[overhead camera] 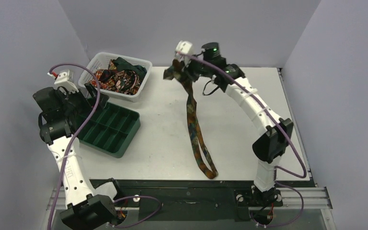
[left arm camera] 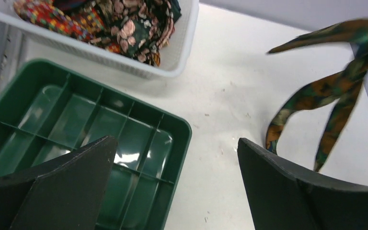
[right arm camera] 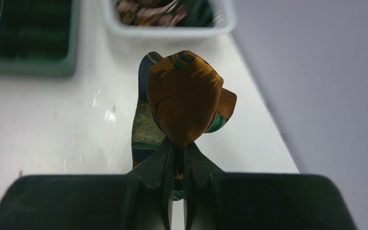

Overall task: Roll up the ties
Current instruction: Pick up the tie at the center of the board.

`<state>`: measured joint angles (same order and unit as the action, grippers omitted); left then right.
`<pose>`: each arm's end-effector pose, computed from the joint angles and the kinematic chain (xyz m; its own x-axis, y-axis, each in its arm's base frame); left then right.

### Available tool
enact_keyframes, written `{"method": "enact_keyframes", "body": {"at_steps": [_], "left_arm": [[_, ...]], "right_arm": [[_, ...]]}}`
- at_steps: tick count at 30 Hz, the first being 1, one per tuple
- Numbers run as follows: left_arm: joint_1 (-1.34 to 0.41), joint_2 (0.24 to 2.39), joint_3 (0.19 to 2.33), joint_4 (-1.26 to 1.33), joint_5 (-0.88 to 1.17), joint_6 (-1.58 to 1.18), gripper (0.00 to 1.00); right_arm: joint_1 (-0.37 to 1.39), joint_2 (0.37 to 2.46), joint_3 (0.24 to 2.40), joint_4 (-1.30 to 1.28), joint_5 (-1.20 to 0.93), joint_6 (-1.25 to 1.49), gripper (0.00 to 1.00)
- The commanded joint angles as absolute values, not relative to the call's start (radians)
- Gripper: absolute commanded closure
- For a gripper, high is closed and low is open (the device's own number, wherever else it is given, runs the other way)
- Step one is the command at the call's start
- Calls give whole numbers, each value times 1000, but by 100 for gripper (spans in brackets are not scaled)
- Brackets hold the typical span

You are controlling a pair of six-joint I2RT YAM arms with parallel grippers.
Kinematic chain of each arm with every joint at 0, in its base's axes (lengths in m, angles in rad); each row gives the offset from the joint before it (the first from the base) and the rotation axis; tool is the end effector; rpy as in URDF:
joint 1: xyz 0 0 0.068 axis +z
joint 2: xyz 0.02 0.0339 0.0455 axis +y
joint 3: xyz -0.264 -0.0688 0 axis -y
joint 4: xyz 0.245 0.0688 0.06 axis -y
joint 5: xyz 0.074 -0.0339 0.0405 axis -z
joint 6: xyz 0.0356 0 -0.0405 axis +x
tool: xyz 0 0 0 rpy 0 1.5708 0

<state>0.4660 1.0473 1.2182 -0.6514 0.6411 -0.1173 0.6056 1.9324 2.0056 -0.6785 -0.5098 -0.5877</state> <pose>0.1973 0.0754 0.3955 -0.4234 -0.3179 -0.8483 0.0646 0.9234 -0.3783 0.3517 0.2646 0.3784 0.0691 -0.5408 -0.8383 -0.9475 0.2275 -0.2249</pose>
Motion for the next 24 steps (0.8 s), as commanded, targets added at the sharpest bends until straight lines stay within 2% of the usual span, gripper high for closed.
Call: {"method": "enact_keyframes", "body": {"at_steps": [1, 5, 9, 16, 24], "left_arm": [[472, 1007, 1200, -390, 619, -183, 3], [459, 1045, 1186, -315, 744, -215, 3], [382, 1056, 1166, -281, 771, -208, 3], [169, 1033, 1139, -280, 663, -69, 3], [33, 1023, 1094, -239, 695, 45, 3]], "right_arm": [[521, 1767, 1981, -161, -413, 118, 100], [473, 1675, 1978, -4, -262, 328, 100], [472, 1580, 1980, 78, -156, 387, 100], [489, 1521, 2025, 165, -56, 393, 100], [534, 1486, 2051, 132, -13, 314, 100]]}}
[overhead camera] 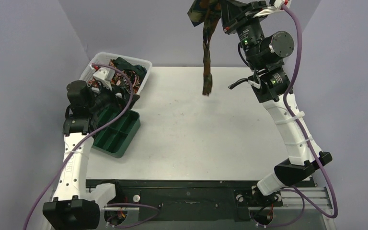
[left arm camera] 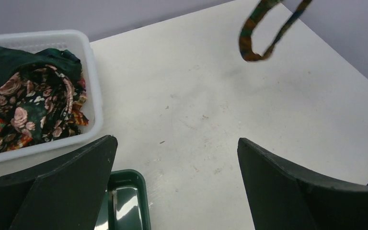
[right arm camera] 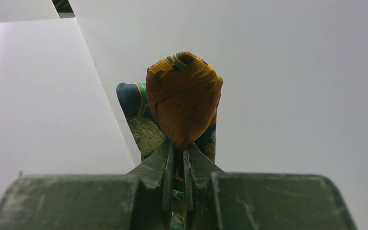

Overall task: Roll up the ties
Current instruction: Pick up the tie at the center of the board, then flatten out the tie at the center of the board.

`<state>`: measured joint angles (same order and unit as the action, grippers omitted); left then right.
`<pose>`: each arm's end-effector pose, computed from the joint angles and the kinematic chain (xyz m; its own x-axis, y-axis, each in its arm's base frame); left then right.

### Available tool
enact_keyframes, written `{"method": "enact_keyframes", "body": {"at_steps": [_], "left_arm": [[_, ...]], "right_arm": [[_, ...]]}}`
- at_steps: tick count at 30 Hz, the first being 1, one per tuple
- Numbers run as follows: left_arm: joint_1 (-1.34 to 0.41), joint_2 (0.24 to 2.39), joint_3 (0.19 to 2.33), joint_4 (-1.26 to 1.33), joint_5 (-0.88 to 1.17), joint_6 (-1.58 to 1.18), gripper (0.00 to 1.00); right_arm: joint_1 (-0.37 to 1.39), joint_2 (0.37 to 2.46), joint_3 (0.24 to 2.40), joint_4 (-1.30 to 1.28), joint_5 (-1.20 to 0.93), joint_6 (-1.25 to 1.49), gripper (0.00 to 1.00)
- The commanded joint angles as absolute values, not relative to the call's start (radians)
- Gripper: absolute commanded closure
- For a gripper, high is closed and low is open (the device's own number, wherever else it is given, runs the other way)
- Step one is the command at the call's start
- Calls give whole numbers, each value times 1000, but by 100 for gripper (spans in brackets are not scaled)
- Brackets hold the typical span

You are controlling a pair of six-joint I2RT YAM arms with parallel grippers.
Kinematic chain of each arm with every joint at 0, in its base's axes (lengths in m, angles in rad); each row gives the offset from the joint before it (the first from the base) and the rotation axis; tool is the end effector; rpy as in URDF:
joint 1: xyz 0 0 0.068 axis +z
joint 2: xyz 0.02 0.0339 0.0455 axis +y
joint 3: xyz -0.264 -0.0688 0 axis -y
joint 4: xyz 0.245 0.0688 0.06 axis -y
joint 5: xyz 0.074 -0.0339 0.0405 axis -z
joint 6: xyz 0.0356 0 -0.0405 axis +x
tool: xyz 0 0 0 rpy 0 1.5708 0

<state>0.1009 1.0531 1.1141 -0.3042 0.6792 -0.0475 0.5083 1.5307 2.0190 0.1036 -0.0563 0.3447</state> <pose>0.2300 0.0008 0.3932 -0.2644 -0.0639 -0.9623 0.5162 0.8334 -0.1972 0.2511 0.1422 0.6063 0.2807 0.5426 -0.7917 -0.6604 0.7077 0.2509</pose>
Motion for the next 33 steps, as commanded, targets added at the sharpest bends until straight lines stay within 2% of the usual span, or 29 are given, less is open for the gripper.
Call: {"method": "enact_keyframes", "body": {"at_steps": [1, 7, 12, 15, 20, 25, 28, 33], "left_arm": [[-26, 1018, 1080, -241, 691, 71, 3], [-300, 952, 994, -217, 626, 115, 0], [-403, 908, 940, -139, 717, 108, 0], [-467, 868, 882, -53, 719, 205, 1], [-491, 901, 847, -28, 740, 359, 1], [-458, 930, 814, 141, 668, 440, 3], [-383, 982, 840, 149, 768, 505, 3], [-389, 1041, 843, 80, 851, 757, 3]], "right_arm": [[547, 1480, 2049, 124, -8, 308, 100], [596, 1442, 2040, 104, 66, 296, 100], [638, 1430, 2078, 90, 65, 332, 100], [678, 1429, 2092, 118, 45, 340, 100], [738, 1453, 2125, 151, 28, 334, 100], [748, 1479, 2147, 176, 9, 299, 100], [744, 1497, 2155, 200, -52, 284, 100], [744, 1515, 2168, 218, -92, 294, 100]]}}
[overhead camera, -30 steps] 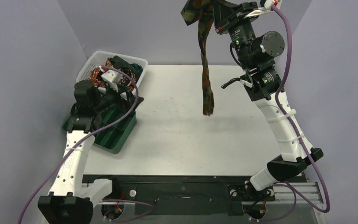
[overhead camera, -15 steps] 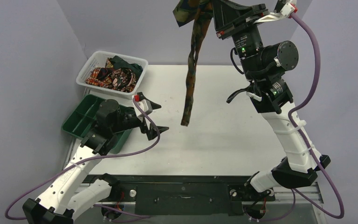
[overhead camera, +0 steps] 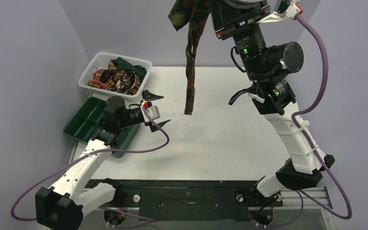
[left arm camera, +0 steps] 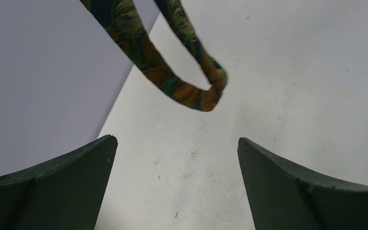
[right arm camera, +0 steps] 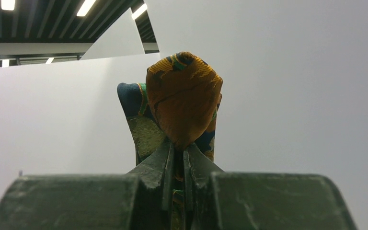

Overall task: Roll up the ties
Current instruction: Flatten out the tie at the center of the board.

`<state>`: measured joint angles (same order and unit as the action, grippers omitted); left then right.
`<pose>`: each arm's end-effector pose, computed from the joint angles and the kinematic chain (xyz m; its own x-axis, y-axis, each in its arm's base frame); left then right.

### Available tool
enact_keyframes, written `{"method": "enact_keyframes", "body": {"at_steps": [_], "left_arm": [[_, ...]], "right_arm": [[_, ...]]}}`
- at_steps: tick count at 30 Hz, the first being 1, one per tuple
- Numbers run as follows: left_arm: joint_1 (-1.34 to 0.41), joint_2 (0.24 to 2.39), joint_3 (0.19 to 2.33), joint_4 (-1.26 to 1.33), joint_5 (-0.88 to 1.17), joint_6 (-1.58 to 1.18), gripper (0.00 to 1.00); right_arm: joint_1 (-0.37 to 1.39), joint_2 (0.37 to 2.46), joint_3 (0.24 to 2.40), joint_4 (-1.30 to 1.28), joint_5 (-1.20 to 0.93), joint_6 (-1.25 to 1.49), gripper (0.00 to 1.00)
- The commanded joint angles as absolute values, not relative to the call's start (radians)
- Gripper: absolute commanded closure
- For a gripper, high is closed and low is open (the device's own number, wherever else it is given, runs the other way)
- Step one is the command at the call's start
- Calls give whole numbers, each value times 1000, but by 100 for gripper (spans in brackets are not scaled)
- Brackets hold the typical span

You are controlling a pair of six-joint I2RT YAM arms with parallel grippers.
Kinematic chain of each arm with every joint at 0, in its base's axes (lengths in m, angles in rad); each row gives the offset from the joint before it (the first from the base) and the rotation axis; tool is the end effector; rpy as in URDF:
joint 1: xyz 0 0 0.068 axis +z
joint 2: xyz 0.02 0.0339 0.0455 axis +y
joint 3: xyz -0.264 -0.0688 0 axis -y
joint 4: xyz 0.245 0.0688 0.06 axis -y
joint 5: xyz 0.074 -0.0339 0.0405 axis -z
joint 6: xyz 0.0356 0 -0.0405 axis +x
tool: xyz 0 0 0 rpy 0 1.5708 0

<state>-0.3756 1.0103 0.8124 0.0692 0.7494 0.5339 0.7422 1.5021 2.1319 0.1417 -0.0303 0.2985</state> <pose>0.2059 -0.1073 0.3349 0.3537 0.2610 -0.8982 0.8329 0.3490 0.4294 0.1784 0.1651 0.6461 0.2877 0.6627 -0.6914 -0.8121 0.5515 0.1906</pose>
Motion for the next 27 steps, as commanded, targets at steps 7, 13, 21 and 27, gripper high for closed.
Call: {"method": "enact_keyframes", "body": {"at_steps": [7, 13, 21, 27], "left_arm": [[-557, 1062, 839, -173, 900, 1095, 0], [-660, 1120, 828, -77, 867, 1099, 1], [-763, 1209, 828, 47, 832, 1080, 19], [-763, 1232, 839, 167, 766, 1000, 36]], "right_arm": [[739, 1515, 2197, 216, -106, 324, 100], [740, 1516, 2238, 216, -105, 387, 100], [746, 1532, 2287, 215, -78, 408, 100], [746, 1538, 2292, 215, -58, 422, 100]]}}
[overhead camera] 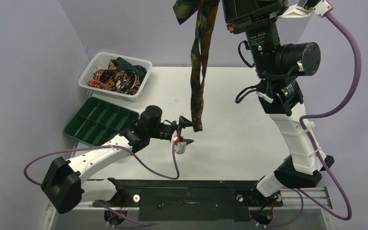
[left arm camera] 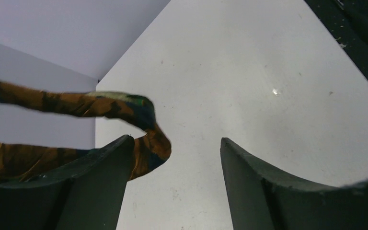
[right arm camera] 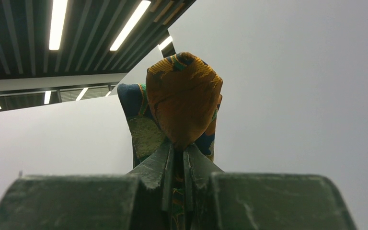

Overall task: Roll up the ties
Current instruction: Flatten out the tie at the center of the board.

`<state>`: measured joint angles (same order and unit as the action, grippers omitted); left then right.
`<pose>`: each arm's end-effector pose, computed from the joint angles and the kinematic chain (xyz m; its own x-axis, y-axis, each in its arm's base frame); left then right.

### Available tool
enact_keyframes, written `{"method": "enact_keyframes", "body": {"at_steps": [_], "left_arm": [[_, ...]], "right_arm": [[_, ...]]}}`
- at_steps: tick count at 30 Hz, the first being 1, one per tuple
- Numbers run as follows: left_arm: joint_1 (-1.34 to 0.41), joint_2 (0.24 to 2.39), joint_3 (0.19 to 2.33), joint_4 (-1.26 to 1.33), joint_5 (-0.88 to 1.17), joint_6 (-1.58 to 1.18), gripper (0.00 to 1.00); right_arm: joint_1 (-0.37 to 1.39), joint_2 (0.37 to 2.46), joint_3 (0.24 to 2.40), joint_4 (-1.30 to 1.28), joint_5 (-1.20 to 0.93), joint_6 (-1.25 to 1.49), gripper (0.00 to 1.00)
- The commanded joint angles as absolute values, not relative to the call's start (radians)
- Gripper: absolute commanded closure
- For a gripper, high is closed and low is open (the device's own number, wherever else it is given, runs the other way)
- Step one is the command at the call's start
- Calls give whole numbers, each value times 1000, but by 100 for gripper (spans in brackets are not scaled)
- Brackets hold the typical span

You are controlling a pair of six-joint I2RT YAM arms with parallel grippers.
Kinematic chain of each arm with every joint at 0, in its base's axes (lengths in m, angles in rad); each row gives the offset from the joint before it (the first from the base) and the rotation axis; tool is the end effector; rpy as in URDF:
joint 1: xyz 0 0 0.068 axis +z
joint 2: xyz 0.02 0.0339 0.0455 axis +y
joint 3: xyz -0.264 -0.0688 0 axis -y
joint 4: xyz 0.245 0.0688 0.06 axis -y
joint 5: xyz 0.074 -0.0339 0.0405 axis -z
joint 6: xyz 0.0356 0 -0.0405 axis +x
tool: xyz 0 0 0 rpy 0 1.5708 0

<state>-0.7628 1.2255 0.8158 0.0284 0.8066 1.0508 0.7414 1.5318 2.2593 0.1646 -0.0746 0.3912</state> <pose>0.1780 -0.2057 0.2827 0.7016 0.1601 -0.6943 0.7117 -0.2046 0.6720 0.1616 0.1516 0.6703 0.2608 0.7543 -0.6025 -0.8734 0.4503 0.1857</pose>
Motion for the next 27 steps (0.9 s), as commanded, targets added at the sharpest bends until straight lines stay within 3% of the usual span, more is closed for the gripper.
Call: {"method": "enact_keyframes", "body": {"at_steps": [1, 6, 11, 19, 23, 25, 27], "left_arm": [[-763, 1236, 838, 192, 748, 999, 40], [-775, 1260, 811, 348, 637, 988, 53], [-779, 1328, 803, 461, 611, 998, 40], [-778, 1399, 801, 380, 644, 1195, 37], [-780, 1420, 799, 451, 612, 1140, 34], [-788, 1422, 800, 516, 587, 1078, 38], [-806, 1416, 791, 616, 549, 998, 48]], "right_arm": [[746, 1540, 2293, 215, -59, 426, 100], [746, 1542, 2295, 207, -44, 461, 100], [751, 1543, 2309, 189, -41, 468, 100], [754, 1532, 2313, 181, -39, 449, 100], [752, 1528, 2308, 181, -28, 448, 100], [750, 1522, 2293, 181, -16, 446, 100], [738, 1509, 2264, 177, 15, 449, 100]]}}
